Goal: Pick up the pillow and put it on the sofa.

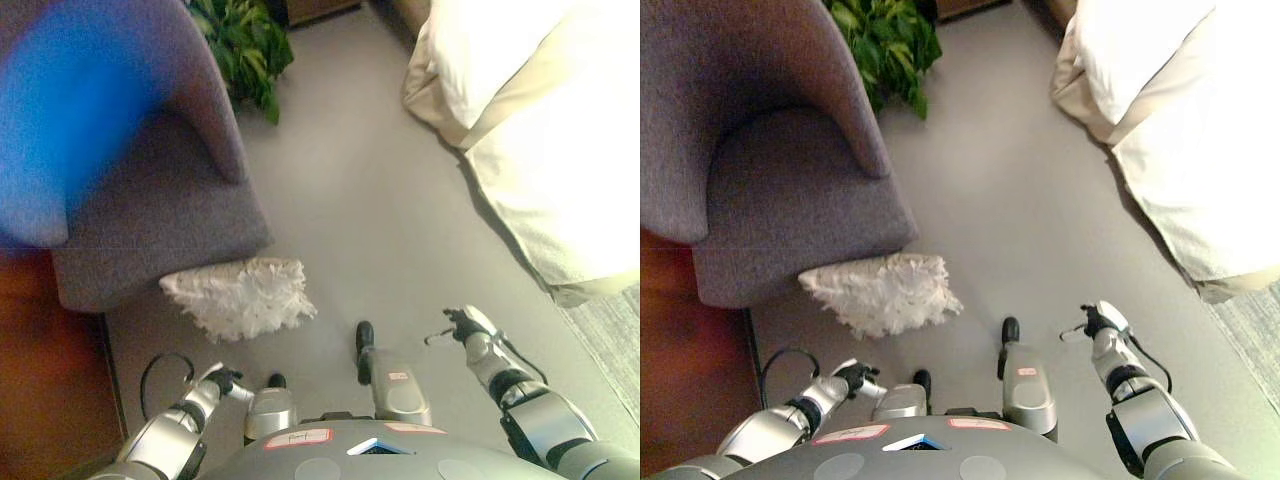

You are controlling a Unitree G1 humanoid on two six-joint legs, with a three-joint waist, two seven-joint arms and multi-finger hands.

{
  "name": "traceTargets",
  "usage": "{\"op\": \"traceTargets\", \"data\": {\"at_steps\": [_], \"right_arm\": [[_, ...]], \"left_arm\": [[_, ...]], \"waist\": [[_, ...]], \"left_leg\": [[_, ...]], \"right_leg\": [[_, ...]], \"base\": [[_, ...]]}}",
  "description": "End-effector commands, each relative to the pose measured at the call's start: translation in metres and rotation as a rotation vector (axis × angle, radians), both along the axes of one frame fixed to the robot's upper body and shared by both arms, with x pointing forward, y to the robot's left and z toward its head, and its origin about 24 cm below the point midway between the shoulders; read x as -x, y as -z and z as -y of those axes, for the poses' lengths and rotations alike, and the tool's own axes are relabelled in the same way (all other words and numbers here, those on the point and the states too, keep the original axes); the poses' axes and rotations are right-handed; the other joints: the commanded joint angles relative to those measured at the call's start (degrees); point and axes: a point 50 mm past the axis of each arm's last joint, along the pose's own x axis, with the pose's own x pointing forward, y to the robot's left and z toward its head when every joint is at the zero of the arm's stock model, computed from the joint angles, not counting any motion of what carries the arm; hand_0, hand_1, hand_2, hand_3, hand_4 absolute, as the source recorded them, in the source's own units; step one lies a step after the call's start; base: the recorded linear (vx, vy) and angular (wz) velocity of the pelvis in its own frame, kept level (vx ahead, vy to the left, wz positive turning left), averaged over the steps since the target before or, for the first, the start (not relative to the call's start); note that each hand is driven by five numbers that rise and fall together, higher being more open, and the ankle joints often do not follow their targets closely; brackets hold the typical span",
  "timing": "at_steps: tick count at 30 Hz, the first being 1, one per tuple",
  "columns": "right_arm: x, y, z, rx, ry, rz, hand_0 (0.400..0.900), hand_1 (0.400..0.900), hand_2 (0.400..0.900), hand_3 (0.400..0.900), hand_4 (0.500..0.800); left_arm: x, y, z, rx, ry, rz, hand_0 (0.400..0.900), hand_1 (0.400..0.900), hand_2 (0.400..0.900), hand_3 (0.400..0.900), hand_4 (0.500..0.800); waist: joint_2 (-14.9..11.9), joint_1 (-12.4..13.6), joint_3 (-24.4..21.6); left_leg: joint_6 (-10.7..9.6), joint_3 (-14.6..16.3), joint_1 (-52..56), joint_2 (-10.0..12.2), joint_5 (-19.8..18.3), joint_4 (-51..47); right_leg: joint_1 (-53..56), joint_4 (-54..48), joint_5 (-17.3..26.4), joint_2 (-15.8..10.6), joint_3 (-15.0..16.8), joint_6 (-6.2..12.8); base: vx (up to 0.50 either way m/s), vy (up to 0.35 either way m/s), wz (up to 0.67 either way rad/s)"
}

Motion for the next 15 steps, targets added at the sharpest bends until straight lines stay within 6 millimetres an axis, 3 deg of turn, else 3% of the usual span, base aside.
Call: {"op": "traceTargets", "data": {"at_steps": [1,2,4,7,8,15], "right_arm": [[-0.006,-0.005,0.001,0.056,-0.099,0.000,0.900,0.900,0.900,0.900,0.800],[-0.011,-0.008,-0.001,0.063,-0.134,0.006,0.900,0.900,0.900,0.900,0.800],[-0.023,-0.013,-0.006,0.071,-0.154,0.032,0.900,0.900,0.900,0.900,0.800],[-0.055,-0.032,-0.013,0.093,-0.145,0.097,0.900,0.900,0.900,0.900,0.800],[-0.067,-0.039,-0.015,0.095,-0.147,0.106,0.900,0.900,0.900,0.900,0.800],[-0.119,-0.088,-0.010,0.117,-0.111,0.182,0.900,0.900,0.900,0.900,0.800]], "left_arm": [[-0.003,-0.006,-0.013,-0.014,-0.019,0.071,0.900,0.900,0.900,0.900,0.800],[-0.004,-0.006,-0.013,-0.012,-0.013,0.084,0.900,0.900,0.900,0.900,0.800],[-0.015,-0.010,-0.009,-0.010,0.011,0.126,0.900,0.900,0.900,0.900,0.800],[-0.043,-0.020,-0.001,-0.007,0.064,0.200,0.900,0.900,0.900,0.900,0.800],[-0.051,-0.023,0.000,-0.011,0.077,0.221,0.900,0.900,0.900,0.900,0.800],[-0.059,-0.033,-0.017,-0.048,0.076,0.248,0.900,0.900,0.900,0.900,0.800]], "waist": [[-1.3,1.4,-0.5],[-1.5,2.2,-0.1],[-2.0,3.6,1.7],[0.0,5.7,5.0],[0.5,6.8,6.1],[1.5,11.7,9.8]], "left_leg": [[4.2,0.6,3.6,-0.2,2.9,4.7],[3.8,1.7,0.3,0.2,6.4,9.0],[3.7,3.6,-6.6,-0.2,7.6,13.3],[2.1,7.9,-14.3,1.0,11.0,9.2],[1.5,7.4,-17.0,1.2,12.6,8.8],[3.3,3.5,-22.4,-2.9,9.3,13.6]], "right_leg": [[-2.1,2.7,0.5,-4.0,-1.1,4.05],[0.6,1.3,-0.7,-3.8,-2.4,2.98],[3.7,0.0,-2.1,-4.1,-3.7,2.19],[4.6,2.3,-5.1,-4.5,-6.3,2.24],[4.4,3.5,-6.0,-4.8,-6.9,2.15],[-0.5,11.6,-6.8,-10.2,-8.7,3.17]], "base": [[0.15,-0.091,0.49],[0.10,-0.083,0.53],[0.02,-0.049,0.59],[-0.09,0.071,0.67],[-0.07,0.060,0.43],[0.01,0.066,0.29]]}}
